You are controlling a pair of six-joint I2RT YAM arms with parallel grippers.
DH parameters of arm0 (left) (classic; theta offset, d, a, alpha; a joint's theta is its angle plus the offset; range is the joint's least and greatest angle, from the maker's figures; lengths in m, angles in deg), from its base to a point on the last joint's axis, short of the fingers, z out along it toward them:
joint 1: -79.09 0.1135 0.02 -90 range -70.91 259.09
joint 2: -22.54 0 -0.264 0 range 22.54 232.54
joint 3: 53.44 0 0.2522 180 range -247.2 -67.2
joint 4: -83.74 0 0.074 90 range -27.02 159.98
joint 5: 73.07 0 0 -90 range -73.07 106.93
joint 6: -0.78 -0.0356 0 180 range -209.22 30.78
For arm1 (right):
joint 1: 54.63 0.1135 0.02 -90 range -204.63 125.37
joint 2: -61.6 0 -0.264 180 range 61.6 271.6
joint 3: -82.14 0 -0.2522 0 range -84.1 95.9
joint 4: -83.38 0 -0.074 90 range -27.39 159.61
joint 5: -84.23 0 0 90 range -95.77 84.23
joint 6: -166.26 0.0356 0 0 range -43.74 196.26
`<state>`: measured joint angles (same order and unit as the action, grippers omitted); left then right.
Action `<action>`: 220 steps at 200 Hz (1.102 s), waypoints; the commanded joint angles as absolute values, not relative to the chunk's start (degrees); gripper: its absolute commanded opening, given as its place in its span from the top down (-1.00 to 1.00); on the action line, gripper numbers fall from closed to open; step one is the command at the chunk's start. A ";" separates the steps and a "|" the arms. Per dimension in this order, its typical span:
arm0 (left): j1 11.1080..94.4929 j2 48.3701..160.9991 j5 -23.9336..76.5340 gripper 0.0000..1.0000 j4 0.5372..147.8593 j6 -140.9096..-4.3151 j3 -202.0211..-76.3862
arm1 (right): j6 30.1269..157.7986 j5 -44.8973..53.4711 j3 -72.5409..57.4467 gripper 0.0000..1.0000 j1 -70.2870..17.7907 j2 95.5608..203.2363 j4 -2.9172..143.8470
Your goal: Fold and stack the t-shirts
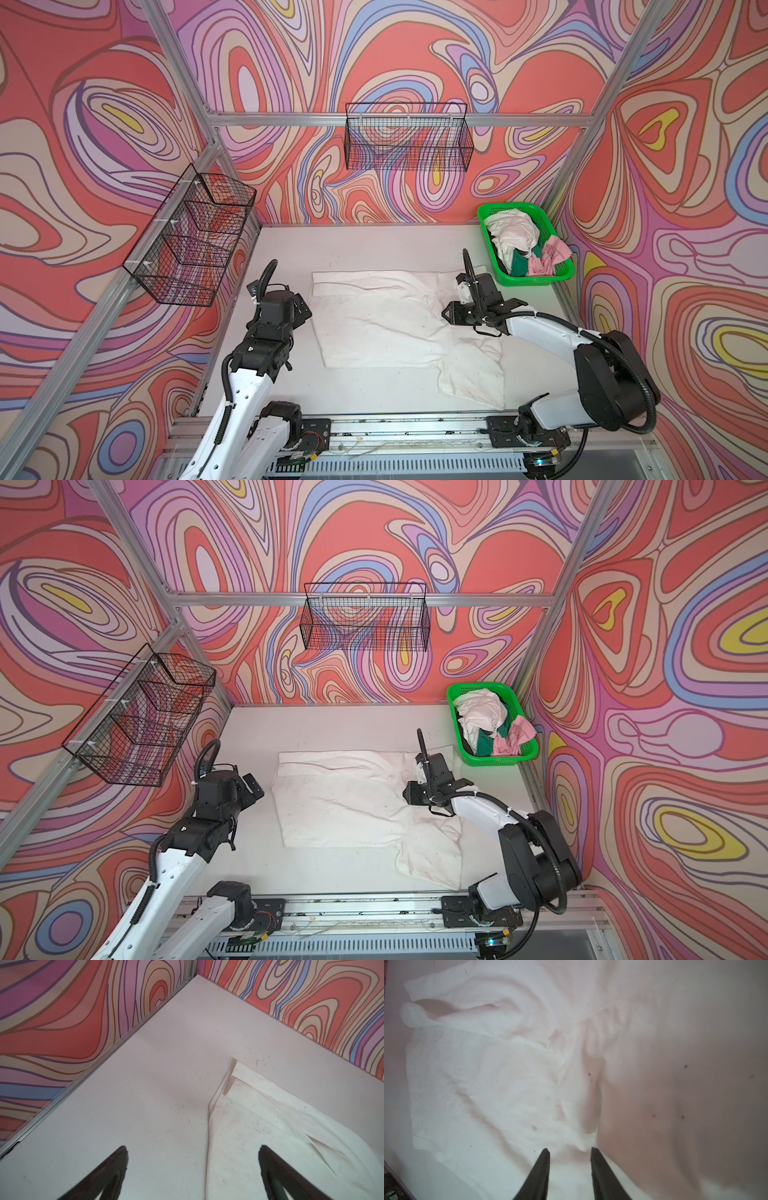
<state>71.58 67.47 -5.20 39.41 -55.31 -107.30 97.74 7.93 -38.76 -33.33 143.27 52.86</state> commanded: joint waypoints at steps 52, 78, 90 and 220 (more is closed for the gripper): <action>76.76 79.27 -0.18 -1.00 33.62 -54.11 -116.95 | 91.93 14.19 -13.51 0.06 -24.65 159.26 58.83; 76.98 76.52 0.81 -1.00 33.44 -54.45 -115.02 | 87.09 13.79 -2.32 0.04 -20.96 171.13 58.36; 76.98 75.11 0.16 -1.00 33.09 -54.48 -114.75 | 84.70 13.81 2.97 0.02 -19.98 176.33 57.40; 77.50 75.40 0.28 -1.00 33.50 -54.12 -114.75 | 82.89 24.21 33.88 0.02 -12.88 205.25 49.88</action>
